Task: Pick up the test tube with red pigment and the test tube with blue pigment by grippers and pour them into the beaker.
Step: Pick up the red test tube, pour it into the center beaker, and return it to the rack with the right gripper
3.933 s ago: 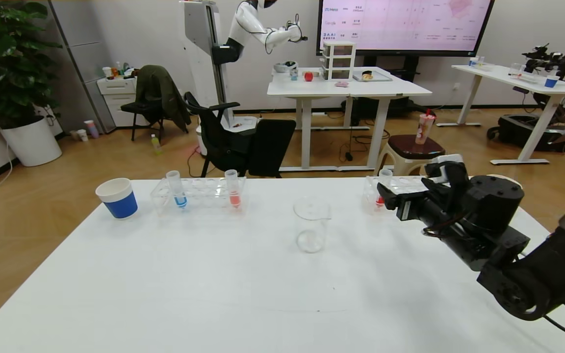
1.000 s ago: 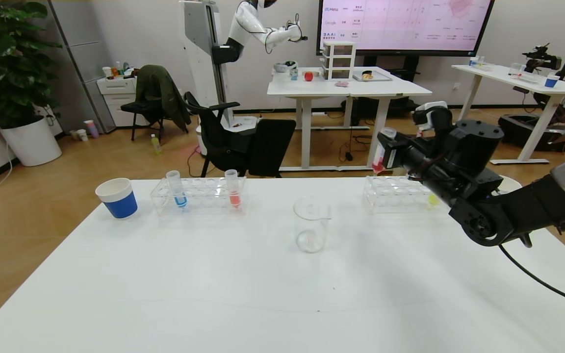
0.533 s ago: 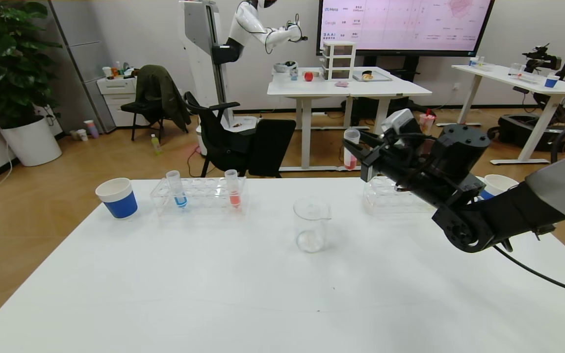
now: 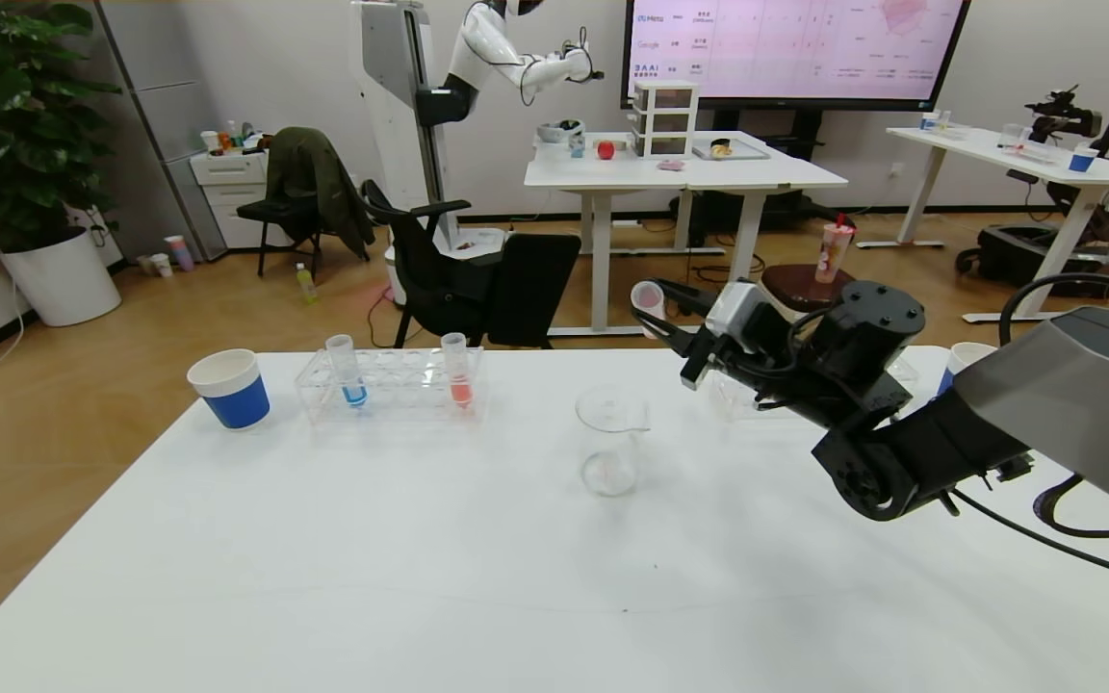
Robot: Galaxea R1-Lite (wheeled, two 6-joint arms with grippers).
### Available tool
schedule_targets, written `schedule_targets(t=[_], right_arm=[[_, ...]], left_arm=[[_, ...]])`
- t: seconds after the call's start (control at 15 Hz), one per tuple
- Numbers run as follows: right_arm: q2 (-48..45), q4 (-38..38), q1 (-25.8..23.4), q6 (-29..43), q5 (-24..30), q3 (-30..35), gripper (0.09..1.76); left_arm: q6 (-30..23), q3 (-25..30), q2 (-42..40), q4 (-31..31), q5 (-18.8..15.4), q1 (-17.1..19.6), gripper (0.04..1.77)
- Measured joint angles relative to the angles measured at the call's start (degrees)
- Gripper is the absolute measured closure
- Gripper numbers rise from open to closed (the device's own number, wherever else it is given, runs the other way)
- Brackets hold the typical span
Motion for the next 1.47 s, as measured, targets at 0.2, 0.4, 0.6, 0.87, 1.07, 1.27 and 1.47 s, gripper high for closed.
schedule_targets(t=[0.2,0.4,0.6,0.87,1.07,1.27,1.47], right_arm=[[0.7,0.2,-1.2,-9.2,6.7,-0.4,1.34],[1.4,0.1,-2.5,-15.0,9.5,-1.1,1.34],[2.5,-0.4,-2.6,-17.8,11.9,-3.1,1.34],[5.9,-2.0,-2.7,-22.7,19.3,-9.4,1.34],[7.2,-1.9,-2.8,-25.1,21.6,-10.2,1.34],[8.1,-1.8,-2.6,-28.2,23.5,-10.3,1.34],[8.7,-1.8,-2.5,-32.1,25.0,-10.3,1.34]], left_arm=[[0.0,0.0,0.0,0.0,0.0,0.0,0.06],[0.0,0.0,0.0,0.0,0.0,0.0,0.06],[0.0,0.0,0.0,0.0,0.0,0.0,0.06],[0.0,0.0,0.0,0.0,0.0,0.0,0.06],[0.0,0.0,0.0,0.0,0.0,0.0,0.06],[0.0,0.0,0.0,0.0,0.0,0.0,0.06],[0.0,0.0,0.0,0.0,0.0,0.0,0.06]])
